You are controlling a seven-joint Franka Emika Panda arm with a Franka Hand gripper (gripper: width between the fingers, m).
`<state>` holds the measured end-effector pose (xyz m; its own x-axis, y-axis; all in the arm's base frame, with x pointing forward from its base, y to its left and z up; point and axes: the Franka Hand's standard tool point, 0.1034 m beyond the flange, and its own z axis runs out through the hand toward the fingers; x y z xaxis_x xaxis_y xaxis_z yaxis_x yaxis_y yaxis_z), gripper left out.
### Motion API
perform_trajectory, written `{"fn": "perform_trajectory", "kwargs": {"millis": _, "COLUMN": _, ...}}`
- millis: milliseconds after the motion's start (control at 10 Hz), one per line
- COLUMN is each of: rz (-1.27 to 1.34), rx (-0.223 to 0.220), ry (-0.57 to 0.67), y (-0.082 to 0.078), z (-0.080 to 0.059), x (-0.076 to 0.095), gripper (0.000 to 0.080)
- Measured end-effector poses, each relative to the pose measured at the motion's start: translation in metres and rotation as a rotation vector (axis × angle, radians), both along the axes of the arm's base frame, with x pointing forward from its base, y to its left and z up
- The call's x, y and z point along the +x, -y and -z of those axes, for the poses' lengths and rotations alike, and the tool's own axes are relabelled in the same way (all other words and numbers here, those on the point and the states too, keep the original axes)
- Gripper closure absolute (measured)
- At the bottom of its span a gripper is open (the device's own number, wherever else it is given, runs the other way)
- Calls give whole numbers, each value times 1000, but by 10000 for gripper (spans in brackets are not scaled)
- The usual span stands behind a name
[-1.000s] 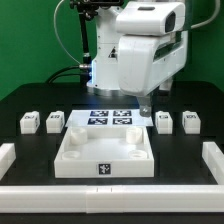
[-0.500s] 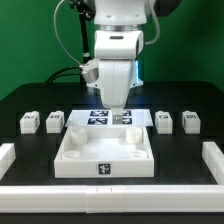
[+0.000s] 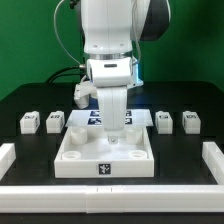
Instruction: Assemble one leg
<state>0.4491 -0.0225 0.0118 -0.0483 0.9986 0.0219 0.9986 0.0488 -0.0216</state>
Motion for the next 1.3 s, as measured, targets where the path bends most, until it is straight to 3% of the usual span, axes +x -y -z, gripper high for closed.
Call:
{"fn": "perform_trajectory", "kwargs": {"millis": 300, "rz": 8, "rx": 2, "ry": -6, "y": 2, "z": 4, "x": 1, "gripper": 150}}
{"fn": "perform_trajectory", "kwargs": {"millis": 600, "rz": 9, "rx": 2, "ry": -8, "y": 2, "z": 5, "x": 0, "gripper": 551}}
{"fn": "perform_trajectory", "kwargs": {"millis": 700, "rz": 9, "rx": 2, "ry": -8, "y": 2, "z": 5, "x": 0, "gripper": 551}}
{"fn": "perform_trajectory", "kwargs": {"millis": 800, "rz": 10, "rx": 1, "ry": -7, "y": 3, "z": 5, "x": 0, "gripper": 722}}
{"fn": "perform_trajectory", "kwargs": {"millis": 1300, "rz": 11, "rx": 1, "ry": -6, "y": 2, "z": 4, "x": 1, "gripper": 742}}
